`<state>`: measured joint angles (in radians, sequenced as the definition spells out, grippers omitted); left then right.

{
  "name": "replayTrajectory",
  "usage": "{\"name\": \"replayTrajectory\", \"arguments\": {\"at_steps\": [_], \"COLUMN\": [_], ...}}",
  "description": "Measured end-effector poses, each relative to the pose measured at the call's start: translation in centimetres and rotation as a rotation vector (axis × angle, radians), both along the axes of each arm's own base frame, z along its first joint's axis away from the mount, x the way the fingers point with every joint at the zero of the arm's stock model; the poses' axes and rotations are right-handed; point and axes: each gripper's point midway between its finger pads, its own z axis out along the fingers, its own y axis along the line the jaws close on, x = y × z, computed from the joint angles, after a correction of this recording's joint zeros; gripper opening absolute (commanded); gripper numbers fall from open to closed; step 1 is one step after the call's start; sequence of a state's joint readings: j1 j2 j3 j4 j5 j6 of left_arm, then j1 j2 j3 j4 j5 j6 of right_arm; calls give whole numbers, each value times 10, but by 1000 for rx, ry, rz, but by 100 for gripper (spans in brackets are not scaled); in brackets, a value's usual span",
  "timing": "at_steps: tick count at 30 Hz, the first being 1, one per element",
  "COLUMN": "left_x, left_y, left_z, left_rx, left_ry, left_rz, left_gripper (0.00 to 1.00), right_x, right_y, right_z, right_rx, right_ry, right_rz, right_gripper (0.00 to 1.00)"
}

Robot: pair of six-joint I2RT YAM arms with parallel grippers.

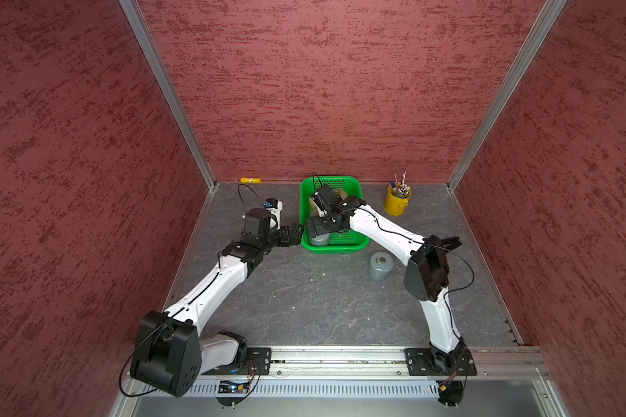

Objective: Take the tea canister out of the basket
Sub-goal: Pick up the tea canister from the basket.

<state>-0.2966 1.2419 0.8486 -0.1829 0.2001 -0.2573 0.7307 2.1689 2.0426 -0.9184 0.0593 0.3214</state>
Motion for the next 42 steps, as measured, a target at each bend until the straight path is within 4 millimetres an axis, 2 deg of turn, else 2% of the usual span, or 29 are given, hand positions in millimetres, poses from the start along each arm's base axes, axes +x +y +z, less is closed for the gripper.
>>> {"name": "replayTrajectory", "arguments": {"at_steps": [12, 32, 36, 38, 42], "left_x": [1, 2, 2, 1, 1], "left_y": [3, 4, 4, 4, 4], "left_z": [-1, -1, -1, -1, -1], "left_rx": [11, 15, 15, 15, 15], "left_ry": [-2, -2, -1, -1, -1], "left_rz": [16, 21, 21, 21, 21], "left_gripper": [100, 100, 100, 100, 100], "right_x": [7, 10, 11, 12, 12], "right_y": [5, 6, 4, 4, 4], "right_z": [-28, -54, -55, -55, -55], "right_rx": [-41, -88, -97, -98, -99], "right_ry": [39, 75, 71, 68, 67], "right_rz": [-2, -7, -12, -13, -13], "right_gripper": [98, 90, 81, 71, 64]}}
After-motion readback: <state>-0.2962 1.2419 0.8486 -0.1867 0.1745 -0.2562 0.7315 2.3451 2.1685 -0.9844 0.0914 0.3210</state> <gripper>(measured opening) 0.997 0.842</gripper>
